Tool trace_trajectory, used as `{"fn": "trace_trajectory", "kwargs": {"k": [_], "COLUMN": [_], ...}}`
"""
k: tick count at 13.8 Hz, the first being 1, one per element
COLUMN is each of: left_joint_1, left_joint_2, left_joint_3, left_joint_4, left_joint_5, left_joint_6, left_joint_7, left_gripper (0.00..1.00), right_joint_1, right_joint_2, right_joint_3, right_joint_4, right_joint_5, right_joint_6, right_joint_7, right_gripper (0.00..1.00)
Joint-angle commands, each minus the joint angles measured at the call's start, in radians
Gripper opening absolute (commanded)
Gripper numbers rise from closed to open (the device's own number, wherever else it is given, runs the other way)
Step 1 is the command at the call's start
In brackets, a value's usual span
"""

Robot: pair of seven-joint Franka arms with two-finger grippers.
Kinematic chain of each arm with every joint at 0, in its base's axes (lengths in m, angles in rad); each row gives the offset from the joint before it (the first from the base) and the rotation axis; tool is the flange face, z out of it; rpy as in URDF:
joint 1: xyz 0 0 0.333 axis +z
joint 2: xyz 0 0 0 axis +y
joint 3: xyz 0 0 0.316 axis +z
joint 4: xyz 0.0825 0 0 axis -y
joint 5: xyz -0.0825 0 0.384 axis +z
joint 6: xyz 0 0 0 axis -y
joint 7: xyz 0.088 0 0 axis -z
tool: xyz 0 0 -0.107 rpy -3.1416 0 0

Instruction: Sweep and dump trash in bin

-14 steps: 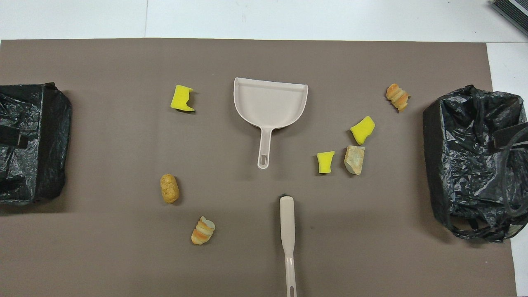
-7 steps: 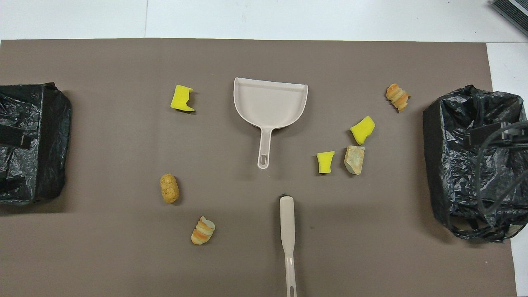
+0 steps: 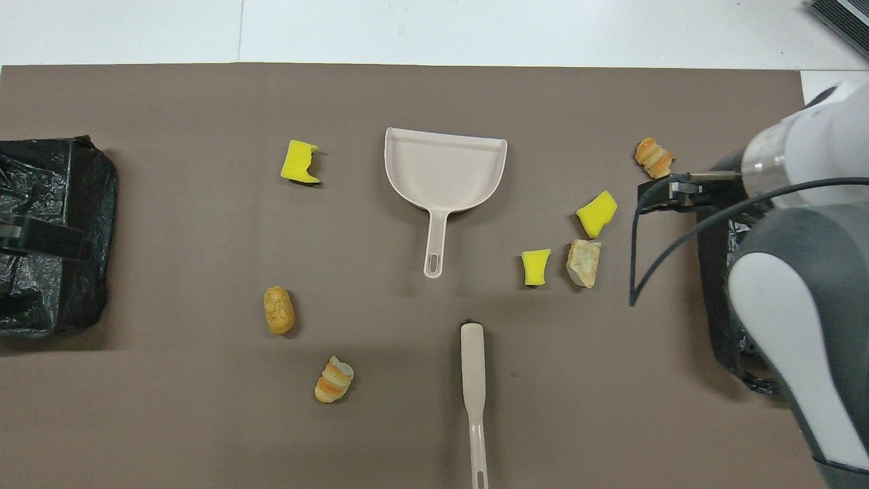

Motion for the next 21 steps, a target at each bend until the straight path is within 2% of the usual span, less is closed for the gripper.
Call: {"fn": "trace_trajectory", "kwargs": {"k": [1,4,10,15,16,19,21], "left_joint_1": [-0.108,-0.252,-0.513,-0.688,-0.714,-0.788,-0.811], "left_joint_2": [-0.134,-0.238,-0.249,-0.232,-0.216,-0.104,-0.081], "left_joint_3": [0.009,0.002,-0.004,-0.004,-0.004,-0.004,-0.005], "left_joint_4": [-0.226,-0.457,-0.613,-0.725,-0.736,-0.741,-0.749], "left_joint_5": [-0.008,-0.009,-0.011,-0.014,-0.014,-0.014,-0.023], "left_joint_6": [0.103,0.229,0.353,0.549,0.58,0.68,0.72], "left_joint_7": [-0.088,-0.265,-0.524,-0.698,-0.721,-0.822,-0.833], "left_gripper": [1.0,1.0,1.0,1.0,1.0,1.0,1.0], "right_joint_1": [0.069,0.142,0.209,0.318,0.332,0.378,0.384], "right_joint_2": [0.104,0.205,0.321,0.388,0.402,0.439,0.456], "right_joint_3": [-0.001,-0.001,0.004,0.006,0.006,0.002,0.002], "right_joint_4": [0.069,0.103,0.115,0.115,0.115,0.115,0.115], "right_joint_5": [-0.014,-0.005,0.027,0.024,0.021,0.018,0.016], "right_joint_6": [0.024,0.113,0.234,0.254,0.254,0.269,0.291], "right_joint_7": [0.13,0.245,0.302,0.398,0.423,0.434,0.438], "right_gripper": [1.0,1.0,1.0,1.0,1.0,1.0,1.0]}}
